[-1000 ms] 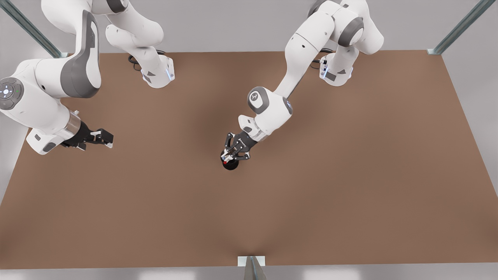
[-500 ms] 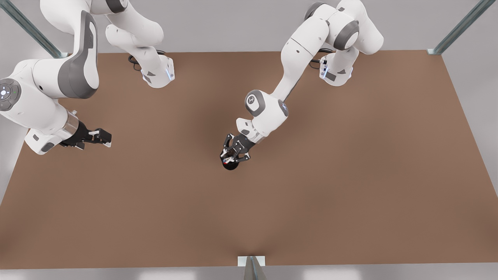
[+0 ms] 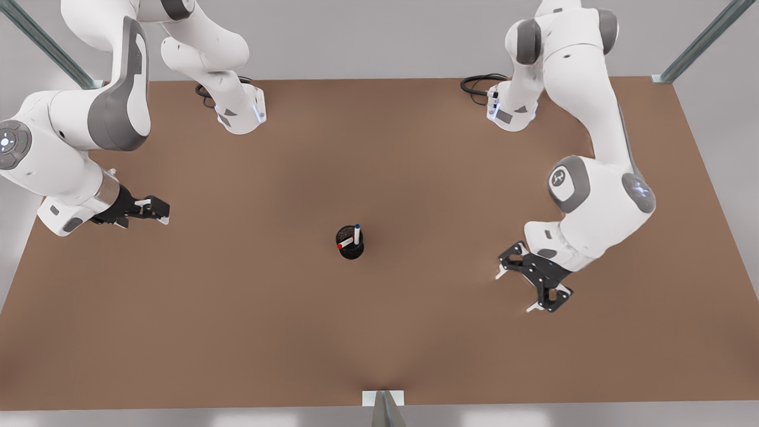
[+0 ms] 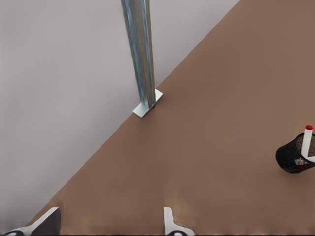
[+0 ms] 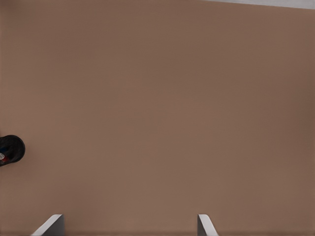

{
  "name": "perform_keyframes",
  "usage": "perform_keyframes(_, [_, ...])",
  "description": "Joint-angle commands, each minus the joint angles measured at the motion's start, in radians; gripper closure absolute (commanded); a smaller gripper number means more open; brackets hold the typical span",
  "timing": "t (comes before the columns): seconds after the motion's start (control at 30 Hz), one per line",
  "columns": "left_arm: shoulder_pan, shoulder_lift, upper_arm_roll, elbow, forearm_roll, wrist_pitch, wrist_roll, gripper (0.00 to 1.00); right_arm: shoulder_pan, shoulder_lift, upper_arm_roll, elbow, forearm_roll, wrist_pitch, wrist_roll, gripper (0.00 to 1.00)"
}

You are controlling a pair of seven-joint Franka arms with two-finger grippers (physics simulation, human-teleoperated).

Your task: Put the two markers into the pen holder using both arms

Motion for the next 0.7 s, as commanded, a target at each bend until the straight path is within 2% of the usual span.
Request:
perform_keyframes(0.0, [0.007,-0.020,0.021,0.045,0.296,-0.548,-0.893,0.00,0.000,-0.002,0.000,0.000,0.001,-0.001,-0.007,0.00])
perform_keyframes(0.03, [0.137,-0.109,-0.183,0.040,0.436,-0.525,-0.950,0.00,-0.001,0.000,0.000,0.000,0.001,-0.001,-0.009,0.00])
perform_keyframes(0.07, [0.319,-0.152,-0.448,0.036,0.561,-0.523,-1.022,0.00,-0.001,-0.002,0.000,0.000,0.001,-0.001,-0.009,0.00])
perform_keyframes(0.1, [0.458,-0.188,-0.641,0.002,0.659,-0.502,-1.099,0.00,-0.001,-0.002,-0.002,0.000,0.001,-0.001,-0.009,0.00])
perform_keyframes(0.13, [0.484,-0.235,-0.648,-0.053,0.661,-0.456,-1.102,0.00,-0.001,0.000,-0.003,0.000,0.002,-0.001,-0.024,0.00])
perform_keyframes(0.2, [0.575,-0.294,-0.757,-0.138,0.664,-0.379,-1.261,0.00,-0.004,0.000,-0.003,0.000,0.002,-0.001,-0.027,0.00])
perform_keyframes(0.3, [0.537,-0.281,-0.761,-0.107,0.742,-0.391,-1.476,0.00,-0.006,0.000,-0.003,0.000,0.002,-0.001,-0.027,0.00])
perform_keyframes(0.37, [0.535,-0.275,-0.763,-0.106,0.667,-0.425,-1.472,0.00,-0.006,0.000,-0.003,0.000,0.002,-0.001,-0.027,0.00])
perform_keyframes(0.67, [0.535,-0.263,-0.763,-0.106,0.667,-0.422,-1.412,0.00,-0.006,0.000,-0.003,0.000,0.002,-0.001,-0.027,0.00])
